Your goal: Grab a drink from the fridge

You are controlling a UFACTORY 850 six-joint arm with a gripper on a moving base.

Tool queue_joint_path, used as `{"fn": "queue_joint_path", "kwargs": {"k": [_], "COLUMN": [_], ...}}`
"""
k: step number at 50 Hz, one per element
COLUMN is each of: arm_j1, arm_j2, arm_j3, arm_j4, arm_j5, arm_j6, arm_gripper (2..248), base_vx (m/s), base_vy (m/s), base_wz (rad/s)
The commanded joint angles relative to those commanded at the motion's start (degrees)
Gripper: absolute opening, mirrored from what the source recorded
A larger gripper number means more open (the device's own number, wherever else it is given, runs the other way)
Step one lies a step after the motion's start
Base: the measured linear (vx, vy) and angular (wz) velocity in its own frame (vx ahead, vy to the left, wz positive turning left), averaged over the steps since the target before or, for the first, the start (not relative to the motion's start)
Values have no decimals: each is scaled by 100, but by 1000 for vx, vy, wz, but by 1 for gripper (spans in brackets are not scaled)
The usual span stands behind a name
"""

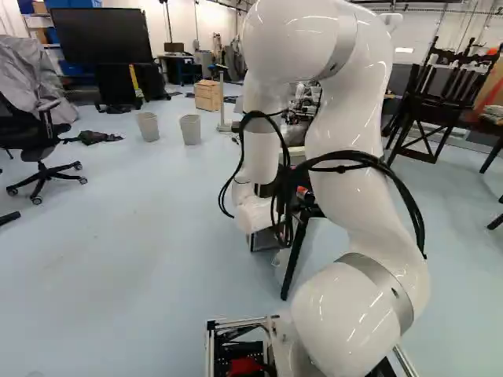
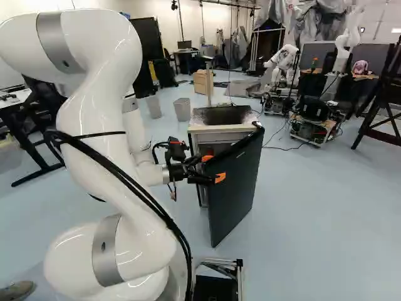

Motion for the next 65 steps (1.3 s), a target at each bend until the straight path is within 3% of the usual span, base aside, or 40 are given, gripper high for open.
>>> {"fn": "queue_joint_path", "kwargs": {"k": [18,29,42,65], "arm_j1": [-135,-351,-731,-1594], "arm_j2": [114,149,156,37], "arm_j3": [340,462,485,57], "arm_j4": [225,362,483,490], "arm_j5": [155,251,331,335], "arm_j6": [0,0,0,0], "arm_gripper": [247,247,247,247], "base_vx": [0,0,0,0], "base_vy": [0,0,0,0], "base_wz": [0,0,0,0]}}
